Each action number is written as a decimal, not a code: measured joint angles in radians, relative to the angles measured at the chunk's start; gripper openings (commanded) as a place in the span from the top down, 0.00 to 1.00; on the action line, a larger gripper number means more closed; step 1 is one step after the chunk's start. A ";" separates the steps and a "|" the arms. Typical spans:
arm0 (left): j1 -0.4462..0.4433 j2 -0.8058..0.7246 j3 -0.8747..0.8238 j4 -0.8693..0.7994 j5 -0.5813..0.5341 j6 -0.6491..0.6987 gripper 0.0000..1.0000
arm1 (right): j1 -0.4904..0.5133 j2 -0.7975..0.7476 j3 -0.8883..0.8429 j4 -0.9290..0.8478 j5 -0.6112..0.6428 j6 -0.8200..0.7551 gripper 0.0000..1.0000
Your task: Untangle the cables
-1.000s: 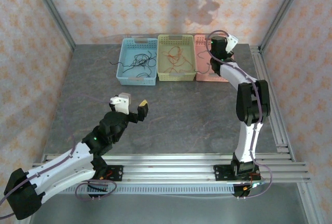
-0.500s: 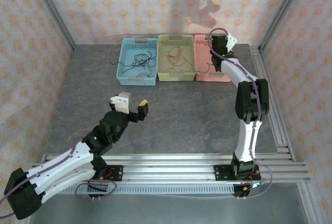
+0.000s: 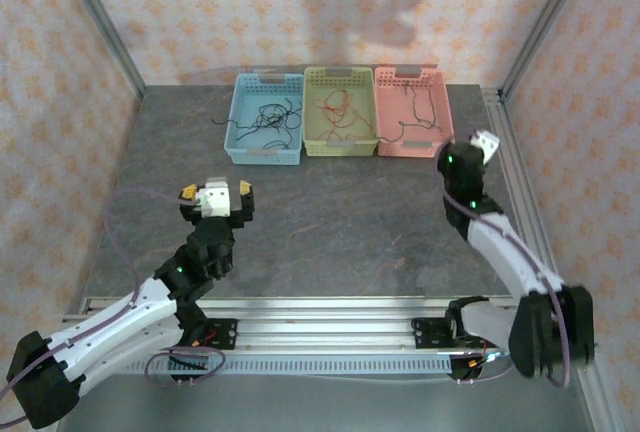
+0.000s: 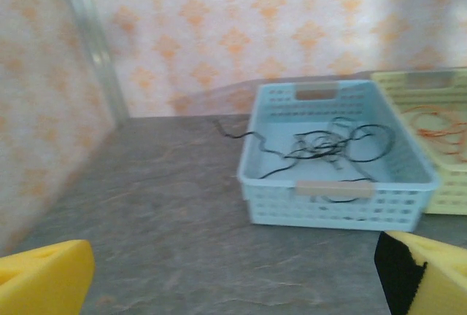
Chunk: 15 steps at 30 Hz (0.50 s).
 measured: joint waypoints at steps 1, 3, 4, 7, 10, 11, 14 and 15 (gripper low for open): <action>0.031 -0.002 -0.019 0.003 -0.010 0.002 0.00 | 0.000 -0.046 -0.056 0.008 0.010 -0.021 0.41; 0.115 -0.003 -0.059 0.003 -0.005 -0.002 0.00 | 0.000 -0.109 -0.142 0.048 0.024 -0.068 0.40; 0.163 -0.004 -0.081 0.004 0.002 -0.008 0.00 | 0.000 -0.131 -0.186 0.088 0.029 -0.098 0.40; 0.299 0.007 -0.142 0.026 0.061 -0.043 0.00 | 0.000 -0.113 -0.299 0.238 0.038 -0.162 0.39; 0.394 0.101 -0.161 0.080 0.124 -0.081 0.00 | -0.001 0.048 -0.359 0.439 0.046 -0.200 0.38; 0.409 0.144 -0.161 0.107 0.145 -0.088 0.00 | -0.001 0.116 -0.367 0.508 0.049 -0.212 0.39; 0.438 0.308 -0.154 0.193 0.207 -0.089 0.00 | -0.001 0.335 -0.385 0.719 0.049 -0.264 0.38; 0.444 0.367 -0.149 0.229 0.232 -0.088 0.00 | -0.002 0.402 -0.386 0.789 0.048 -0.275 0.38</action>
